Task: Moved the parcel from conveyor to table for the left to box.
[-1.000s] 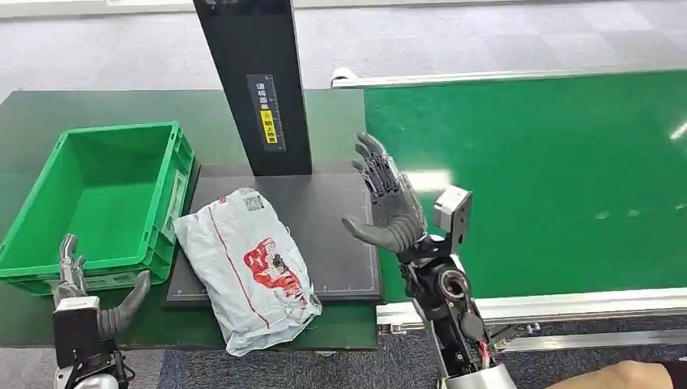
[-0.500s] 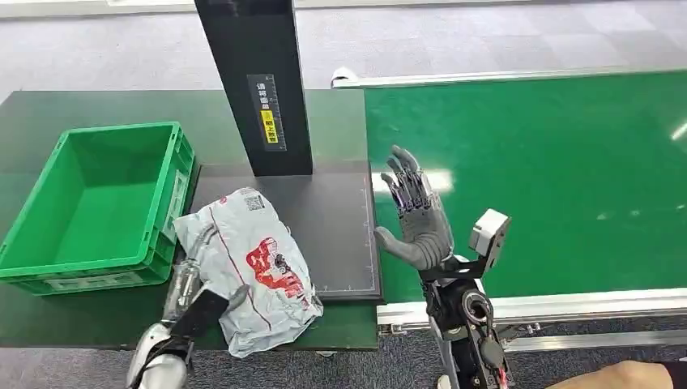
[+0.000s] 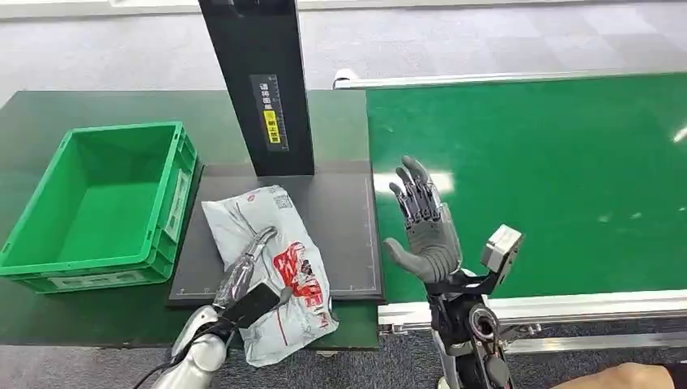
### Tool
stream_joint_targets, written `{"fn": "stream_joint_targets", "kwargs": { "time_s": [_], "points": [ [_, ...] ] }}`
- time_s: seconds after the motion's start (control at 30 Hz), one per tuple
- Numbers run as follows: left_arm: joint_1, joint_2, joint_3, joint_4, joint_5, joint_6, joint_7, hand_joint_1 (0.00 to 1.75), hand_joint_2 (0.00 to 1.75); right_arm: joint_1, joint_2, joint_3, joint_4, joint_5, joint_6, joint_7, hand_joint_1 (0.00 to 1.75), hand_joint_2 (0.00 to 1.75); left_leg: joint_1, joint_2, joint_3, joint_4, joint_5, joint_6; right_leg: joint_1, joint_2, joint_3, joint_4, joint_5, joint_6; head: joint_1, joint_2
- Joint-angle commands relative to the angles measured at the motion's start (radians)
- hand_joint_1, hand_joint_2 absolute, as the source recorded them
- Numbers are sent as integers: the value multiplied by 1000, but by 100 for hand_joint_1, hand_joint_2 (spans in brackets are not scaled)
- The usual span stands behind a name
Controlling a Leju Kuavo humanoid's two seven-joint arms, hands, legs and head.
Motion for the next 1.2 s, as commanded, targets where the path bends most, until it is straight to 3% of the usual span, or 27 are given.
{"fn": "stream_joint_targets", "kwargs": {
  "time_s": [0.03,0.2,0.47,0.53,0.73,0.87,1.2],
  "points": [
    [-83,-11,-39,159,46,65,-27,175,175,25,2,-62,-24,-2,-18,10,0,175,0,-3,1,-1,1,1,0,-3,3,-1,0,0,0,0],
    [-62,22,18,-80,106,118,-24,175,175,46,2,-77,-14,-3,-27,10,0,175,1,-1,3,0,1,0,1,-2,4,-1,1,-1,0,0],
    [-49,24,14,-91,108,109,-19,175,175,44,3,-77,-14,-3,-27,10,0,175,1,0,2,-1,1,0,1,0,2,-1,1,0,0,0],
    [-56,25,28,-110,113,168,-50,175,175,43,2,-79,-9,-4,-31,10,0,175,0,1,1,-1,1,0,1,0,0,-1,1,0,0,0],
    [-137,125,112,-337,96,330,-61,175,175,25,-2,-92,51,-17,-53,4,0,175,2,1,-4,1,1,0,2,1,-4,0,1,-1,0,0],
    [-231,185,184,-368,97,402,-57,175,175,23,-5,-97,69,-20,-70,-5,0,175,3,2,-5,0,2,-1,3,2,-5,0,2,-2,0,0],
    [-216,174,173,-364,91,411,-59,175,175,25,-5,-96,62,-20,-70,-5,0,175,2,1,-3,0,1,0,3,0,-3,0,1,-1,0,0]
  ]
}}
